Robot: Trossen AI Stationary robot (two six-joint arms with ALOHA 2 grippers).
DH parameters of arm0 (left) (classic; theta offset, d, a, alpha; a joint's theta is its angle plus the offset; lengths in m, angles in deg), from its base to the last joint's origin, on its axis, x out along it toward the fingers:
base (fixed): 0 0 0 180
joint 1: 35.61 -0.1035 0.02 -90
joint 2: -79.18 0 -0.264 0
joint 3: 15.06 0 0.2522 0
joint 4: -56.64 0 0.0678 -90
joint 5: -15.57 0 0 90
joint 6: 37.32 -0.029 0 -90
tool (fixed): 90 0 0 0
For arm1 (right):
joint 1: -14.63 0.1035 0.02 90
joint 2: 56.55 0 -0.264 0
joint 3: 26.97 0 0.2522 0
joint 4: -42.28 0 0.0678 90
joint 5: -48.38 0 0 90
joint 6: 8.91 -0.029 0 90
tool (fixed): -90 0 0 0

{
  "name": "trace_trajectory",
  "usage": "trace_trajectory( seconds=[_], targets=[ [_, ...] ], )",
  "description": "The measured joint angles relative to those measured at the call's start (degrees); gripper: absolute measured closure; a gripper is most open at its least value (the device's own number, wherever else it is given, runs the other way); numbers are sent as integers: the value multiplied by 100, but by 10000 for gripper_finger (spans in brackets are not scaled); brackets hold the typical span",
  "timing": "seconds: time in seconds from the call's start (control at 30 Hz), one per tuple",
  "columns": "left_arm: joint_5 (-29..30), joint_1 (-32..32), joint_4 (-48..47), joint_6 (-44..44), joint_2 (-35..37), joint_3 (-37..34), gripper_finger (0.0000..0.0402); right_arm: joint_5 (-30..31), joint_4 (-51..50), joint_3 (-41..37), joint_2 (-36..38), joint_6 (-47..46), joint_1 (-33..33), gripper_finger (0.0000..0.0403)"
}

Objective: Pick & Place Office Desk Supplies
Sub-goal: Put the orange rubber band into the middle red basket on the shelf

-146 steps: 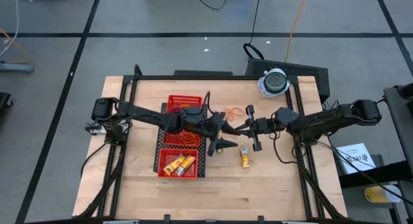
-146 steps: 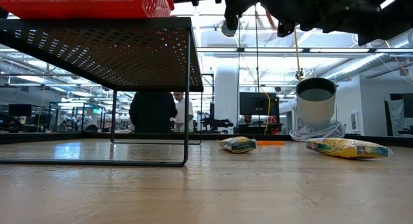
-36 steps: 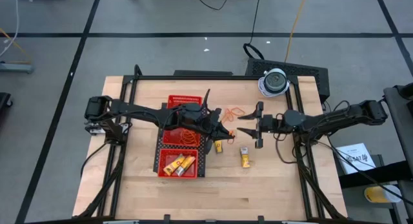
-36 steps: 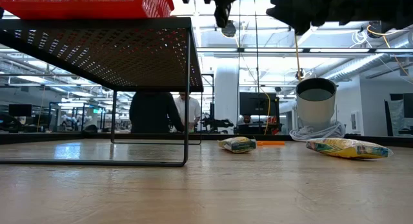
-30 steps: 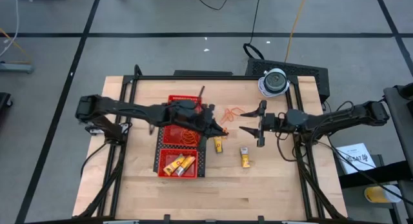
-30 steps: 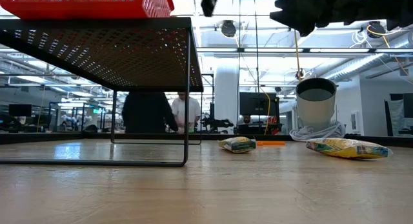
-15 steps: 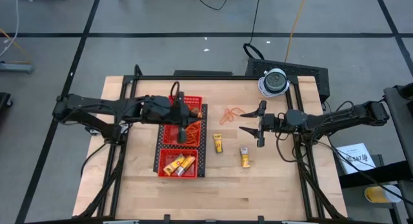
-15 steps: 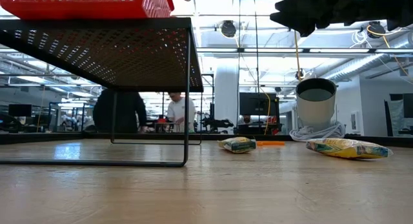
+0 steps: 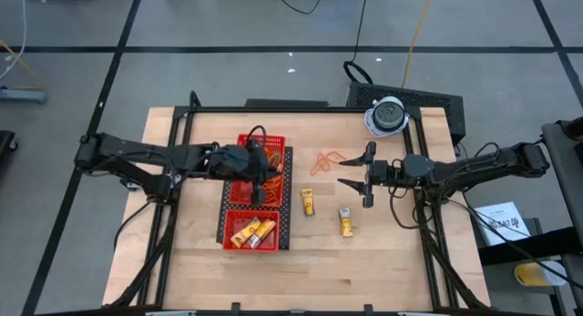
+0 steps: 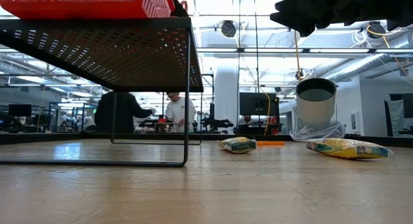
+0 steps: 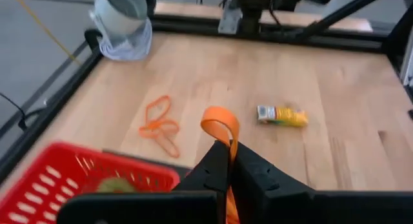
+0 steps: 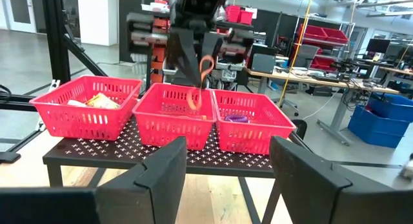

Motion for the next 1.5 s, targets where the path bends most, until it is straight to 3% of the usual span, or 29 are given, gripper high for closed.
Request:
trace_trajectory(
  seconds=[0.13, 0.33, 0.53, 0.73, 1.23, 1.5],
  targets=[
    [-7, -2, -2, 203, 45, -154, 396, 1, -14, 0, 0, 0, 0, 192],
    [84, 164, 30, 374, 723, -596, 397, 2, -59, 0, -2, 0, 0, 192],
    [28, 229, 815, 550, 1516, -1459, 389, 2, -44, 0, -2, 63, -7, 192],
    [-165, 234, 1311, 810, 1666, -1913, 391, 2, -38, 0, -2, 63, -9, 192],
    [-150, 230, 1364, 1148, 1628, -1910, 197, 2, -44, 0, -4, 45, -9, 192],
    [-150, 230, 1028, 1144, 1624, -1910, 147, 2, -46, 0, -4, 44, -9, 192]
  ],
)
